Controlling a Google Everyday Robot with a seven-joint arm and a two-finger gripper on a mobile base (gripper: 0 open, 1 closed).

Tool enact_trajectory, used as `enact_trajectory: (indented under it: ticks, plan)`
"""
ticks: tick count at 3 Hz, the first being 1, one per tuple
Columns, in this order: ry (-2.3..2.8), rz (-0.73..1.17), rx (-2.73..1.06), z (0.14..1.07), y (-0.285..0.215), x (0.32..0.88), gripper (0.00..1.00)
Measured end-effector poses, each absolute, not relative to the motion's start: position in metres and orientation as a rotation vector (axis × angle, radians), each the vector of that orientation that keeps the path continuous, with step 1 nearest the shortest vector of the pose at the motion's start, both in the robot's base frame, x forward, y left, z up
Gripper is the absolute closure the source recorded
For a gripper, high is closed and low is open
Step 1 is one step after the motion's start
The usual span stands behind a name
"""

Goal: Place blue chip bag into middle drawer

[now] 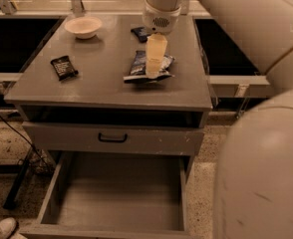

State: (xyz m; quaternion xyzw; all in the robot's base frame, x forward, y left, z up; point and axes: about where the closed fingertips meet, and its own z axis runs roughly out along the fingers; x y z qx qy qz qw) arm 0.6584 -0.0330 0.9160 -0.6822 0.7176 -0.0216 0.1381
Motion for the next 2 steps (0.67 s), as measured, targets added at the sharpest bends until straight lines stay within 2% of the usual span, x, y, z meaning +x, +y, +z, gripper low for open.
enact_trajectory:
  ticks: [2]
  plan:
    - [2.123,-0.108,-1.972,0.8981,-0.0278,0.6851,0.00]
